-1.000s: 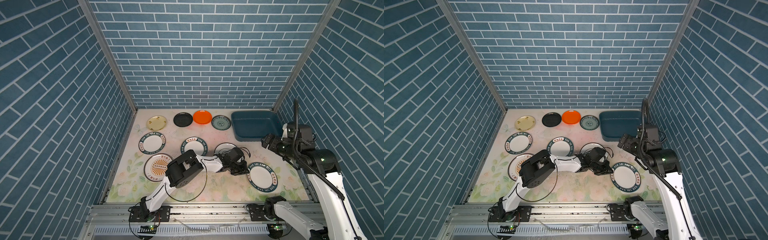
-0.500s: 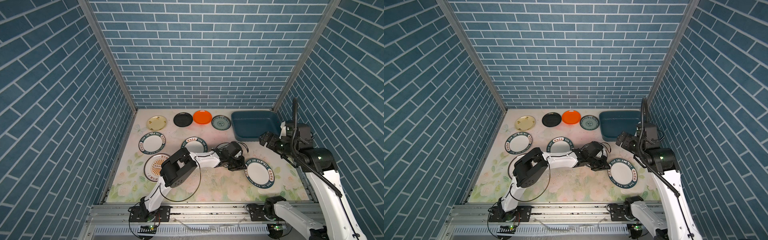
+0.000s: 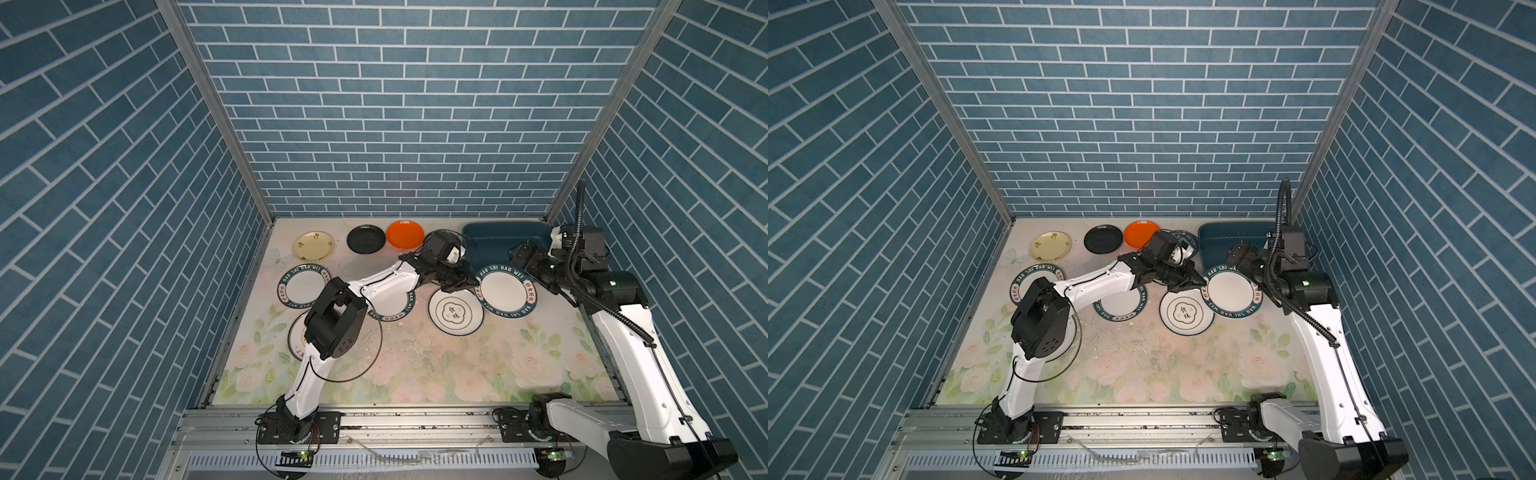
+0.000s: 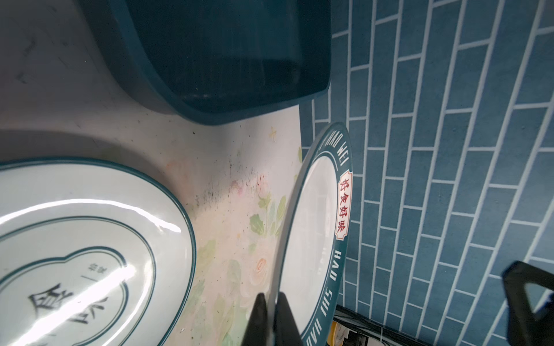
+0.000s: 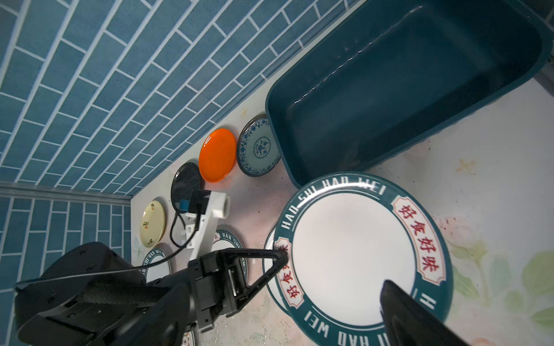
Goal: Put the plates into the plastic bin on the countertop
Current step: 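Lift the plate with left gripper toward the bin while right gripper meets it, then grasp the plate rim with right gripper while left gripper releases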
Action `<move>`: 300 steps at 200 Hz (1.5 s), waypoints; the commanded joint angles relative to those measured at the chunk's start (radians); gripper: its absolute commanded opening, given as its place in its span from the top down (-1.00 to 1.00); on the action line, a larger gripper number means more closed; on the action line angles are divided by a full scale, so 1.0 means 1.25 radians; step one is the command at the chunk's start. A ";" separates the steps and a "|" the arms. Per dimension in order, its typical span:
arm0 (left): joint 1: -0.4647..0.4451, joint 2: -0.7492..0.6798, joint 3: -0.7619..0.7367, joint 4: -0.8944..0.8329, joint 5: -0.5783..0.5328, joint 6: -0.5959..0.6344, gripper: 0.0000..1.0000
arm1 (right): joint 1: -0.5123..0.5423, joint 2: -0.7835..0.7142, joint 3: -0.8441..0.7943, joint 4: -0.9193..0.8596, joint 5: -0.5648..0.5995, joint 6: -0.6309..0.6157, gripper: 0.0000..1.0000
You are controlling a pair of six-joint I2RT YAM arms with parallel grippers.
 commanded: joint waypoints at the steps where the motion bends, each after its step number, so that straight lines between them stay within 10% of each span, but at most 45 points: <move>1: 0.035 0.008 0.064 -0.012 0.043 0.019 0.97 | -0.045 0.008 0.012 0.036 -0.078 0.032 -0.98; 73: 0.112 0.091 0.201 -0.020 0.079 -0.010 0.97 | -0.189 0.016 -0.130 0.200 -0.340 0.097 -0.68; 136: 0.139 0.143 0.284 -0.035 0.121 -0.028 0.98 | -0.192 0.029 -0.218 0.305 -0.340 0.132 -0.59; 300: 0.145 0.131 0.260 0.069 0.166 -0.128 0.97 | -0.192 0.173 -0.185 0.371 -0.327 0.156 0.45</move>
